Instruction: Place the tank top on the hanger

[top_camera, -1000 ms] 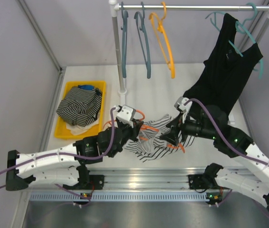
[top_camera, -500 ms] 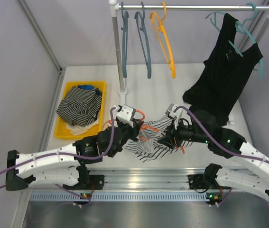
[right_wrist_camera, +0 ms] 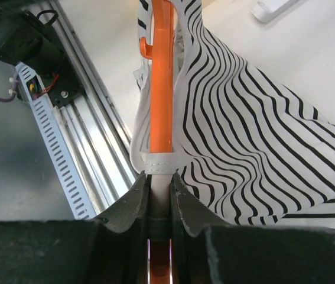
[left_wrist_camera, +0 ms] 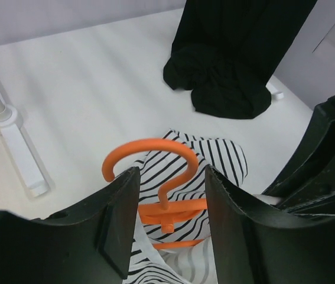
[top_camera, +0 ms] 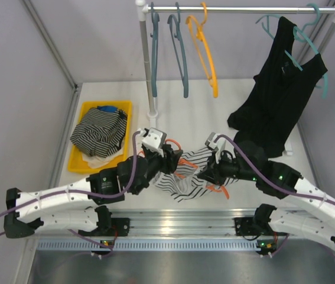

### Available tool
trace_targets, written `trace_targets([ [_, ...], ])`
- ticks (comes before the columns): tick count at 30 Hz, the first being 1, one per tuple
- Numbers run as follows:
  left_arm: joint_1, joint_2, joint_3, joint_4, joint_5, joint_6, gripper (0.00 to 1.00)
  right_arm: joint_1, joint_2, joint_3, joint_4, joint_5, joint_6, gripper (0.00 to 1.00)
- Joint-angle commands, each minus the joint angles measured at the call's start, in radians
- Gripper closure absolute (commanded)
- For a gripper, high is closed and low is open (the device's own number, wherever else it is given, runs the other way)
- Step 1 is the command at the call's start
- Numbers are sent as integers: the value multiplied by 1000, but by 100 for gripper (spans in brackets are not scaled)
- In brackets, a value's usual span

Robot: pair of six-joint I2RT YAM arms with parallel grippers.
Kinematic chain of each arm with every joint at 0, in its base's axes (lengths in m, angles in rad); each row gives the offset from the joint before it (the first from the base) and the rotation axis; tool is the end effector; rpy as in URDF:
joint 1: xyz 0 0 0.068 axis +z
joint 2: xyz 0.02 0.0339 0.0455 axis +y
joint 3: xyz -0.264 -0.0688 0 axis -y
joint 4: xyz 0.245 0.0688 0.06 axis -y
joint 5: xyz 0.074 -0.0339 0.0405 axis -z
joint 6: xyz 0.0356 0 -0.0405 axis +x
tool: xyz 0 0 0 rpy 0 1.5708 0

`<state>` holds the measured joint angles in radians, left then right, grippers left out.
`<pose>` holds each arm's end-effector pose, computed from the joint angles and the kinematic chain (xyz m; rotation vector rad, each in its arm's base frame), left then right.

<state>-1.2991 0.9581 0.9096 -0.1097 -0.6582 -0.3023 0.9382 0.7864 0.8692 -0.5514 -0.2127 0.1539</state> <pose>0.0791 -0.2029 0.3614 0.3701 1.6956 -0.6242 0.0943 0.1414 0.3313 -0.9498 1.9284 0.8804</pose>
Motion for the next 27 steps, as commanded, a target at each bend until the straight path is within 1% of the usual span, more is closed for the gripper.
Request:
trace_targets([
  [1, -5, -54, 69, 21, -1, 29, 47, 10, -32, -2, 62, 21, 24, 100],
  [3, -3, -68, 90, 4, -7, 35, 47, 10, -39, -6, 68, 35, 33, 100],
  [6, -3, -100, 107, -57, -62, 11, 52, 10, -61, -7, 71, 75, 45, 100],
  [7, -5, -107, 107, -103, -76, -18, 63, 10, -64, -4, 71, 79, 52, 100],
  [9, -5, -130, 94, -143, -106, -56, 73, 8, -70, 1, 71, 96, 56, 100],
  [10, -5, -140, 69, -177, -107, -93, 80, 8, -72, 2, 70, 101, 58, 100],
  [11, -5, -151, 51, -194, -110, -115, 83, 8, -73, 4, 70, 113, 61, 100],
  [13, -5, -188, -12, -220, -118, -173, 85, 8, -78, 7, 68, 111, 62, 100],
  [15, -3, -223, -52, -217, -97, -198, 80, 8, -82, 10, 67, 104, 64, 100],
  [17, -3, -246, -110, -199, -84, -224, 72, 8, -84, 17, 64, 98, 62, 100],
  [18, -5, -265, -130, -179, -66, -221, 65, 8, -84, 20, 62, 96, 64, 100],
  [19, -3, -274, -171, -159, -38, -216, 62, 8, -85, 24, 61, 93, 64, 100],
  [21, 6, -288, -205, -108, -5, -207, 57, 8, -82, 30, 59, 87, 62, 100],
  [22, 29, -288, -233, -99, 9, -210, 55, 7, -82, 30, 57, 87, 61, 100],
  [24, 63, -291, -259, -49, 101, -205, 52, 7, -82, 31, 54, 84, 61, 100],
  [25, 102, -292, -285, -36, 136, -208, 50, 8, -84, 31, 53, 82, 62, 100],
  [27, 145, -294, -307, 8, 219, -213, 49, 8, -87, 30, 50, 81, 61, 100],
])
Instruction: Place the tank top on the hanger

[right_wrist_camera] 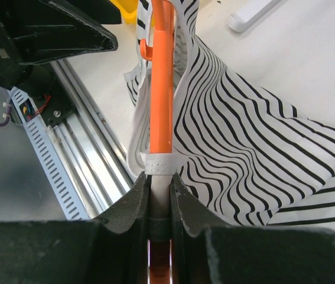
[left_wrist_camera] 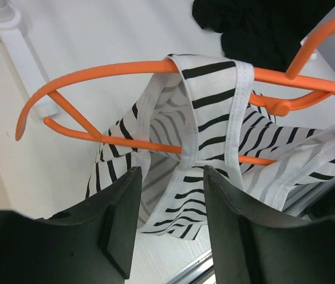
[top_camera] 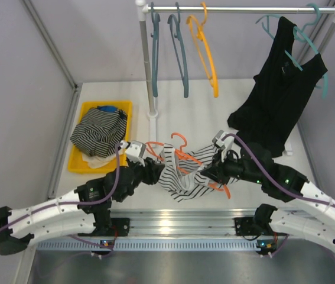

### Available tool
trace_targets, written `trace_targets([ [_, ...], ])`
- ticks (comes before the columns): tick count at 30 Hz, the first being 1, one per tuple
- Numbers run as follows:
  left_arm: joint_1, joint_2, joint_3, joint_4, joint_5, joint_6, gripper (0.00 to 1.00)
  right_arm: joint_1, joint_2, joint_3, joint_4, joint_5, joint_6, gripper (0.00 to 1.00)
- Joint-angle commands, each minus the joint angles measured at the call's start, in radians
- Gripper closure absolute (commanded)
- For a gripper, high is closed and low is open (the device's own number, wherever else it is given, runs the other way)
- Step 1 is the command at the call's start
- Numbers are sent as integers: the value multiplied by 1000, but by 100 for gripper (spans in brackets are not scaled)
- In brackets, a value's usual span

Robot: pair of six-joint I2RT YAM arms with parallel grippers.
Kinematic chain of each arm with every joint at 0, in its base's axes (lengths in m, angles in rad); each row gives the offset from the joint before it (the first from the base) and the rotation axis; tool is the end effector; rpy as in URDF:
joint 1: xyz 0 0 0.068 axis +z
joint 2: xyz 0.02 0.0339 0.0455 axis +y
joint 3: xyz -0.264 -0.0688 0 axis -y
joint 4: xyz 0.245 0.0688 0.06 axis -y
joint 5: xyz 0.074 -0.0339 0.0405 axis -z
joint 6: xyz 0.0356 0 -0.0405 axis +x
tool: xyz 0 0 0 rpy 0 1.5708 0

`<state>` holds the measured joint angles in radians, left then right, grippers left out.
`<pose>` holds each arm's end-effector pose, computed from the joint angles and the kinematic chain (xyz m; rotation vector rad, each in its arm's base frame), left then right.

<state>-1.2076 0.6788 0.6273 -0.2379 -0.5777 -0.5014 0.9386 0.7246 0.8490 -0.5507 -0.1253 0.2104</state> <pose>0.0757 -0.1443 0.2969 0.2510 1.8473 -0.6685 0.0895 0.1297 0.3332 -0.8264 1.9304 0.8449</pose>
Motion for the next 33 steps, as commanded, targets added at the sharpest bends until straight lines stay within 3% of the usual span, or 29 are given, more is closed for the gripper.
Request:
trace_targets([
  [1, 97, -18, -46, 158, 168, -12, 48, 8, -28, 50, 49, -7, 7, 100],
  [8, 236, -38, -116, 324, 468, -11, 48, 8, -33, 41, 52, -7, 12, 100],
  [16, 284, -2, -167, 429, 573, -20, 53, 8, -42, 32, 63, -7, 15, 100],
  [23, 292, 11, -175, 456, 573, -20, 72, 9, -54, 36, 57, -7, 12, 100],
  [24, 295, 13, -170, 451, 573, -17, 81, 8, -57, 36, 55, -5, 14, 100],
  [28, 295, -4, -111, 390, 570, -3, 100, 8, -68, 38, 48, 4, 12, 100],
  [33, 295, -25, 49, 266, 501, 38, 100, 8, -82, 36, 34, 7, 7, 100],
])
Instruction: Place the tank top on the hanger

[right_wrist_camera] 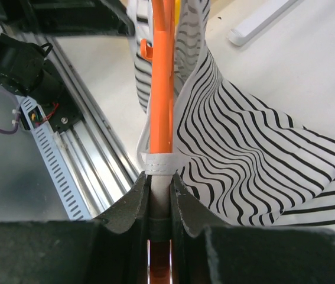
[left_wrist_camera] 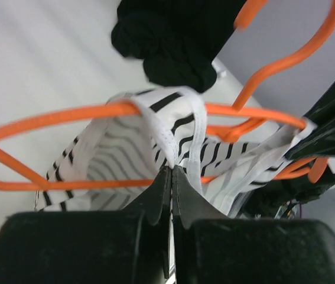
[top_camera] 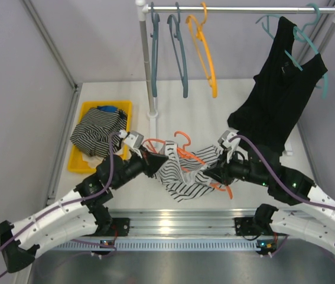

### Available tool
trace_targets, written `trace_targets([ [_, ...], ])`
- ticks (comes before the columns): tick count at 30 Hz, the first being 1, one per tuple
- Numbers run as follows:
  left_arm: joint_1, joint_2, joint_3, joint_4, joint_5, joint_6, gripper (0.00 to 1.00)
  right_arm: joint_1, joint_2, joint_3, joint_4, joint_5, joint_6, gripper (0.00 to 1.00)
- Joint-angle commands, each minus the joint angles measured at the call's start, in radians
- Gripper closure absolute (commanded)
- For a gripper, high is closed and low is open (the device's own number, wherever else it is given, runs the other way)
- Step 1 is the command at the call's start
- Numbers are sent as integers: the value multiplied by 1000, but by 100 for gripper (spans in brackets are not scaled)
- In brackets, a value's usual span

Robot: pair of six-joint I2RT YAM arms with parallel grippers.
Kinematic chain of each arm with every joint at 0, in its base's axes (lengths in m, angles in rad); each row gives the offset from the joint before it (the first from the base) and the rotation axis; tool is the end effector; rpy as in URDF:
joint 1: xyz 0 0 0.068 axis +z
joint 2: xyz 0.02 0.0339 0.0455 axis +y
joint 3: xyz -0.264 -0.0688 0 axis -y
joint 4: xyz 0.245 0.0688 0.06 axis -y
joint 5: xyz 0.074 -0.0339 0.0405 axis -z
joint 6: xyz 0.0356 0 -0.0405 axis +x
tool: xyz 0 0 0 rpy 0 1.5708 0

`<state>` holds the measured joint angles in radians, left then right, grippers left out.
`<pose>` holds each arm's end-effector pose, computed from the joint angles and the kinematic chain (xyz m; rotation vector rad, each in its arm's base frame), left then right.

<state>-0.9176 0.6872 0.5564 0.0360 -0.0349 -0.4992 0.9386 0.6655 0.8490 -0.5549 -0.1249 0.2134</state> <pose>0.1078 -0.1388 0.2981 0.3409 1.7412 -1.0262 0.0816 0.1189 0.3405 -0.8061 1.8786 0.8676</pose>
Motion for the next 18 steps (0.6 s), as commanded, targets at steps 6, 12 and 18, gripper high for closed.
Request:
trace_targets([
  [6, 5, 21, 309, -166, -135, 67, 100, 8, -40, 36, 35, 2, 4, 100],
  [12, 5, 139, 439, -260, -149, 76, 100, 8, -63, 79, 35, -39, 6, 100],
  [18, 20, 216, 556, -347, -166, 113, 100, 8, -84, 173, 12, -59, 3, 100],
])
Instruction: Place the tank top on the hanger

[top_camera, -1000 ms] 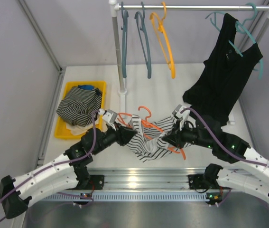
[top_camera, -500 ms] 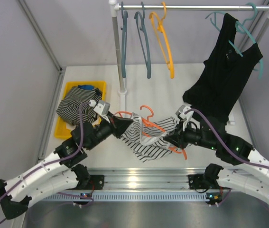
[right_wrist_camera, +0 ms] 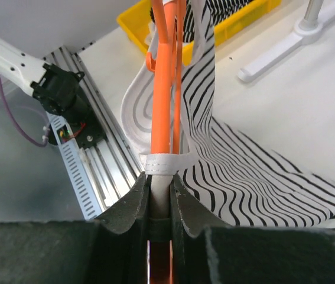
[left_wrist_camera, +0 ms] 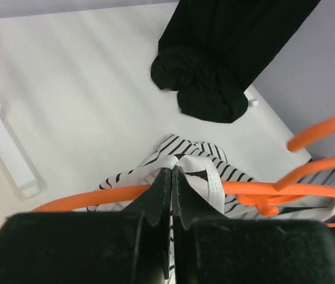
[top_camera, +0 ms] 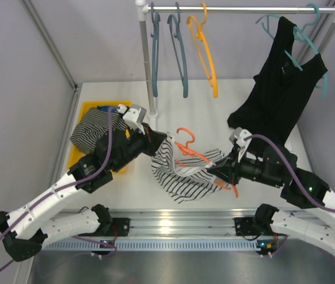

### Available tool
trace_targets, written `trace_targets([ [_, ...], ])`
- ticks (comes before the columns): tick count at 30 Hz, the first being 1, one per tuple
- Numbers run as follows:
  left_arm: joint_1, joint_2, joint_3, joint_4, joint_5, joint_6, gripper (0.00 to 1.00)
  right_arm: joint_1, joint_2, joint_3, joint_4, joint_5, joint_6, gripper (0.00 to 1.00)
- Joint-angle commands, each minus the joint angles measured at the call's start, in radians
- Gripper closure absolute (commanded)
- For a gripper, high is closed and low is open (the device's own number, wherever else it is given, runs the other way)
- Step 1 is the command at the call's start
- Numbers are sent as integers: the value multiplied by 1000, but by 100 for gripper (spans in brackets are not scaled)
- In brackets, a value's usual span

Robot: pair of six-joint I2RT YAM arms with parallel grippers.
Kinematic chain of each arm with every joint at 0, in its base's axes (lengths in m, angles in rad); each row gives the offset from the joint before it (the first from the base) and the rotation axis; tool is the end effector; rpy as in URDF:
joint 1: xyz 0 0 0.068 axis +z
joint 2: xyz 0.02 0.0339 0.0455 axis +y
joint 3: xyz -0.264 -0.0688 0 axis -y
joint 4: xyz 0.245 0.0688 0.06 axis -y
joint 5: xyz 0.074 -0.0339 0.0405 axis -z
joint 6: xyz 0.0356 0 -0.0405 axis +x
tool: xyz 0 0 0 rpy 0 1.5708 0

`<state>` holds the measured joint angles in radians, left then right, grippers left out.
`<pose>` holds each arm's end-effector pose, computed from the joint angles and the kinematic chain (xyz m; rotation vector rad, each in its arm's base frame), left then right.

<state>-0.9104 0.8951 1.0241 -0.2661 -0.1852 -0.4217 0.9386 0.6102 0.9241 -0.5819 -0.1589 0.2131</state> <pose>0.1267 -0.1524 0.3956 0.2894 1.7533 -0.8245 0.0684 0.1029 0.3686 -0.7987 1.7724 0.9352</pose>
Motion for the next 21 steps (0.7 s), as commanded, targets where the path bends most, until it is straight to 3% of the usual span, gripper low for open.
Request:
trace_targets([
  [1, 13, 13, 118, -53, -11, 43, 100, 6, -30, 131, 27, -24, -1, 100],
  [6, 15, 51, 231, -96, -5, 66, 100, 8, -23, 211, -6, -15, -8, 100],
  [11, 16, 76, 318, -110, 26, 90, 73, 8, -9, 277, -9, 35, -6, 100],
  [15, 16, 102, 369, -120, 56, 110, 59, 8, -12, 305, 22, 59, 11, 100],
  [21, 16, 93, 441, -127, 64, 130, 55, 8, -24, 357, 28, 154, 31, 100],
])
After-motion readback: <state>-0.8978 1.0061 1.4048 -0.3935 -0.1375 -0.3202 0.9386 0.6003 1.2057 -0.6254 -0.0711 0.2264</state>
